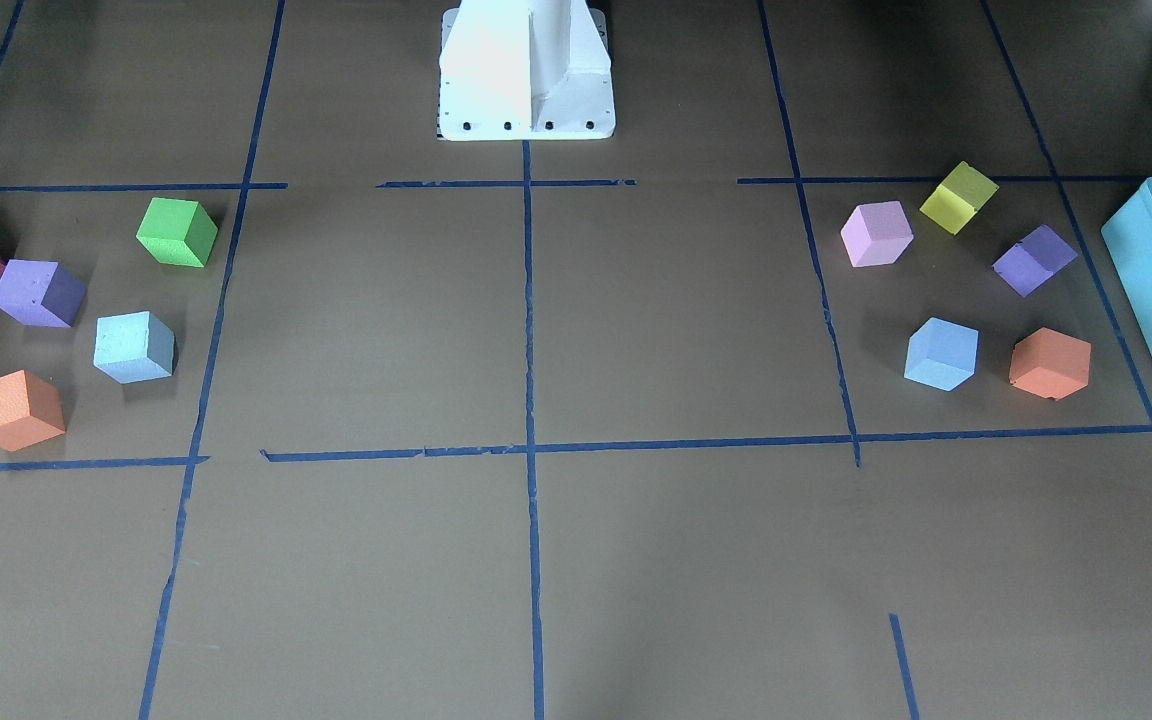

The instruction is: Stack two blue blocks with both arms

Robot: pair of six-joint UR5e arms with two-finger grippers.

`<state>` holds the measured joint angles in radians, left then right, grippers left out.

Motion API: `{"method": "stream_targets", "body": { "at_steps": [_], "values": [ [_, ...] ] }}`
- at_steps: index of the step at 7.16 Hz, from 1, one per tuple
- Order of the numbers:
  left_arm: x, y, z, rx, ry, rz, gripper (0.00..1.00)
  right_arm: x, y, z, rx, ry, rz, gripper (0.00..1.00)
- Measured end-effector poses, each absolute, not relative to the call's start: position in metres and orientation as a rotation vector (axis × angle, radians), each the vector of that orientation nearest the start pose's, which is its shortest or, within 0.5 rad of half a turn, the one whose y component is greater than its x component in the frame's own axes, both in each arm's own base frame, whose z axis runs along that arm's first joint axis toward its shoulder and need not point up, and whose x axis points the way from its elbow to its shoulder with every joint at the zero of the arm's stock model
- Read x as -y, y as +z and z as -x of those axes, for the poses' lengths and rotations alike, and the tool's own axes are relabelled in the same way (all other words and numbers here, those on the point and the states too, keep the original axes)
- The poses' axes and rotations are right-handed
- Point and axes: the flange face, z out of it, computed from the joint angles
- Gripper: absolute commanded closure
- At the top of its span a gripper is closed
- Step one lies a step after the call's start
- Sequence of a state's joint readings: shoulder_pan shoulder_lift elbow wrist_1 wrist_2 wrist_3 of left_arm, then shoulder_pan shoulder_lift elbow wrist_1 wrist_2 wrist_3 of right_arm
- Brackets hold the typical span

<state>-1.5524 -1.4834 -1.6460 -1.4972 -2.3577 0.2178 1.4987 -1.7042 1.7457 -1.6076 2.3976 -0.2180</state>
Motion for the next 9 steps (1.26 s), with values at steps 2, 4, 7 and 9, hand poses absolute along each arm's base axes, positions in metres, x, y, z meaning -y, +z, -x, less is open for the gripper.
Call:
{"method": "stream_targets", "body": {
  "at_steps": [2,4,7,9],
  "values": [
    [0.449,0.669,0.055,-0.792,0.192,0.0,0.0,0.439,0.634,-0.029,0.827,-0.275,-0.065,0.0],
    [0.449,0.669,0.054,-0.792,0.193,0.001,0.0,0.439,0.634,-0.028,0.827,-0.275,-0.065,0.0],
    [0.449,0.67,0.054,-0.793,0.193,0.003,0.0,0.449,0.616,-0.019,0.824,-0.33,-0.151,0.0],
    [0.449,0.669,0.054,-0.793,0.193,0.001,0.0,0.469,0.583,0.01,0.825,-0.401,-0.25,0.0]
  ]
}}
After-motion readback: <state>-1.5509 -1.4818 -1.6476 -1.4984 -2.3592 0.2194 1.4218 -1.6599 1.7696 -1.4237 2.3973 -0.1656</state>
